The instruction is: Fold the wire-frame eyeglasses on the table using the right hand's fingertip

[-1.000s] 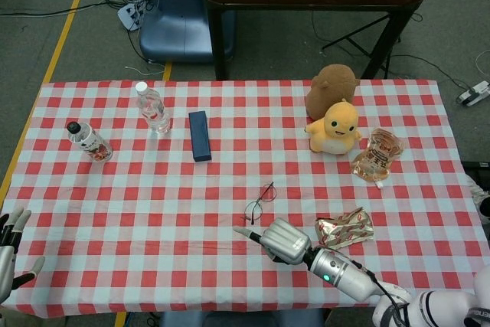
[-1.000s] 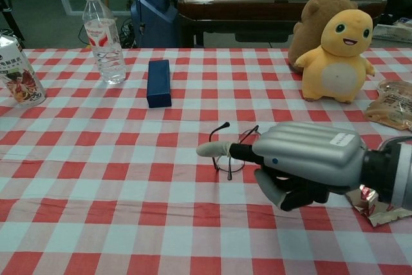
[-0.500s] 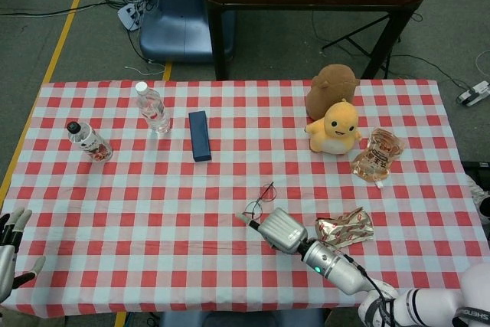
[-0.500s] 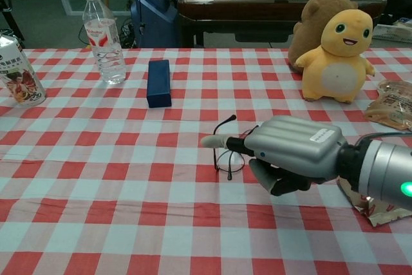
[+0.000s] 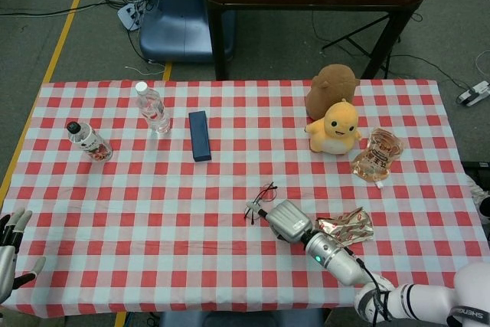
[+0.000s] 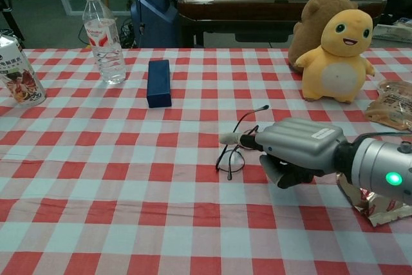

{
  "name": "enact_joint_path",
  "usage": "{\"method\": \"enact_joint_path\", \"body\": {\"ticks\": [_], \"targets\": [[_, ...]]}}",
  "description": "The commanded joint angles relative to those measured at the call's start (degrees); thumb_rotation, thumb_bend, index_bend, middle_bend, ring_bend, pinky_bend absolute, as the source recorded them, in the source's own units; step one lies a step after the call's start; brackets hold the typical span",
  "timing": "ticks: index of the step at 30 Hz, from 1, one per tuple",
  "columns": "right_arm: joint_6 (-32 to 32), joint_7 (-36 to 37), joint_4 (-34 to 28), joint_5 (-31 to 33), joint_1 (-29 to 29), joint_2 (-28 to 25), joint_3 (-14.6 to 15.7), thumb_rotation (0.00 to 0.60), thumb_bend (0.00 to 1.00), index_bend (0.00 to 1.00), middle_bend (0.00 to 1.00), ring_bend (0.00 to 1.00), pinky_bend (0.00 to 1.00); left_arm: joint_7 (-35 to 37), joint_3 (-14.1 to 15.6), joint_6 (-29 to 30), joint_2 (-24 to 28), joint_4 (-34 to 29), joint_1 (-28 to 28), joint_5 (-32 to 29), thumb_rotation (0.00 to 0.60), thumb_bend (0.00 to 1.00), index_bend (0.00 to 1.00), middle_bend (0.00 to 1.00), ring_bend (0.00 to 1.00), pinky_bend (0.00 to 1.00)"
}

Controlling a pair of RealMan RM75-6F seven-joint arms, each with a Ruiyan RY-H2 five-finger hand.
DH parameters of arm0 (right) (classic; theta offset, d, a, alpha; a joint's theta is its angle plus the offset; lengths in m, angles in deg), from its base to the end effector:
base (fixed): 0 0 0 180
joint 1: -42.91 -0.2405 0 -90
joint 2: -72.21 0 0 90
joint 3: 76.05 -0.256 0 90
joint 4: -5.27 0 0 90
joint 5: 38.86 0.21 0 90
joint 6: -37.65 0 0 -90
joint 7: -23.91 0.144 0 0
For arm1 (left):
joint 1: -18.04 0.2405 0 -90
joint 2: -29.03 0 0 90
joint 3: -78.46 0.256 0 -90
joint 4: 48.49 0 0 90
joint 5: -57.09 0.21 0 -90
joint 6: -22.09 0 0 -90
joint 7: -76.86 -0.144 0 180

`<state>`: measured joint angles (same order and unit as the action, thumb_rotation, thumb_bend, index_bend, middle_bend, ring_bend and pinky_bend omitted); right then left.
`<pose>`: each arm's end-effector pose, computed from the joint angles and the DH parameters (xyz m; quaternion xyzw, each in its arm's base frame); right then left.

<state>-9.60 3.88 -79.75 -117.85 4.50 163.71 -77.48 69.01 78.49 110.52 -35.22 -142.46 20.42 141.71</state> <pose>-0.1618 -0.2704 -0.0695 0.8503 -0.3201 0.2965 0.2944 -0.3282 0.1297 0.1580 -0.5821 -0.3959 -0.3141 0.6370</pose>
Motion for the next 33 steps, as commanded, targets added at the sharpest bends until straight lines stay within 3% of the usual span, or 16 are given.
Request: {"method": "enact_joint_path", "body": {"ticks": [1,20,25,33], "targets": [[1.16,1.49,0.84,1.35,-0.38,0.4,-0.42,0.6,0.9,0.0,1.0,1.0,1.0,0.05,-0.01,0.03,0.04,0.01,0.04,-0.05,0.6,0.28,0.0,0.0,0.0,0.0],[5.24,9.16,5.08,4.73,-1.88,1.71,-0.85,0.6,0.9,0.0,1.0,1.0,1.0,0.3,0.1,0.02,-0.07,0.29,0.26,-0.26,0.6,0.28,0.0,0.0,0.0,0.0],[2.05,10.7,3.01,3.16,-0.9,-0.15,-1.16,0.6,0.9,0.0,1.0,1.0,1.0,0.45,0.03,0.07,-0.02,0.39,0.27,-0.29,0.6,0.28,0.0,0.0,0.0,0.0],[-7.16,9.85,-4.45,0.09,3.34,-8.46,-0.49,0.6,0.89,0.0,0.99,1.0,1.0,0.49,-0.29,-0.17,0.02,0.5,-0.07,-0.38,0.6,0.28,0.0,0.0,0.0,0.0]]}}
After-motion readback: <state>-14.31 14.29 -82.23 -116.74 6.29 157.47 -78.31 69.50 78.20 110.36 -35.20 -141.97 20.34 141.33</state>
